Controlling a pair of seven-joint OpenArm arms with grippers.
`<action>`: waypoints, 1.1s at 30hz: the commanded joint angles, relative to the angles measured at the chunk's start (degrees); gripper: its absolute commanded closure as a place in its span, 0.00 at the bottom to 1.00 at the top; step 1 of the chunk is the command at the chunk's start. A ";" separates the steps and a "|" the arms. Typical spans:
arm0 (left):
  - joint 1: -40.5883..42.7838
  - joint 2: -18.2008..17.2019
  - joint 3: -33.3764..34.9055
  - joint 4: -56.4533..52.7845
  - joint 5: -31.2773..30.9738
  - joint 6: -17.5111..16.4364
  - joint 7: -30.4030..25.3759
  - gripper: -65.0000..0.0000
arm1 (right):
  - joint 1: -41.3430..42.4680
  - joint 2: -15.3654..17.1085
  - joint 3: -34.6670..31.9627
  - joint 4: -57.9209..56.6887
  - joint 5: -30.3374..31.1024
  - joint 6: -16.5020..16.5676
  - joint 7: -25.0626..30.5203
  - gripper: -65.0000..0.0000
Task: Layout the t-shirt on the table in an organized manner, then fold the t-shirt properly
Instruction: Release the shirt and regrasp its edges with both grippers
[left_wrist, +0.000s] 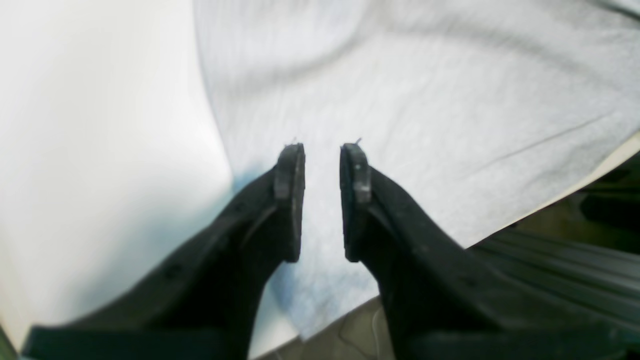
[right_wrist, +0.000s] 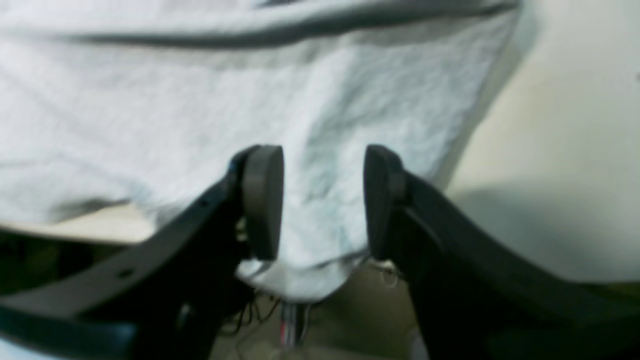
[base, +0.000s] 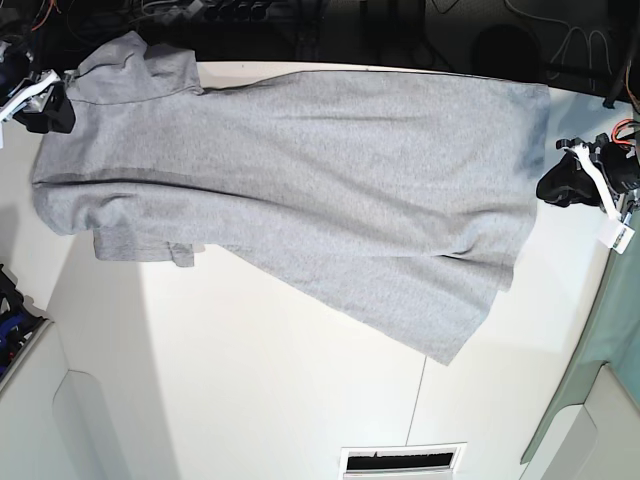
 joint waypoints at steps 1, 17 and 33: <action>-0.44 -1.22 -0.44 2.36 -1.18 -0.61 -0.94 0.76 | 1.22 1.03 0.57 -0.46 -0.07 -0.35 1.97 0.59; -4.17 7.08 17.53 8.07 13.44 3.80 -7.50 0.76 | 31.80 2.05 -1.64 -26.36 -4.63 -1.86 2.99 0.59; -10.95 11.61 24.04 1.40 23.04 7.58 -11.04 0.76 | 60.37 3.41 -29.33 -62.75 -25.33 -5.66 13.03 0.59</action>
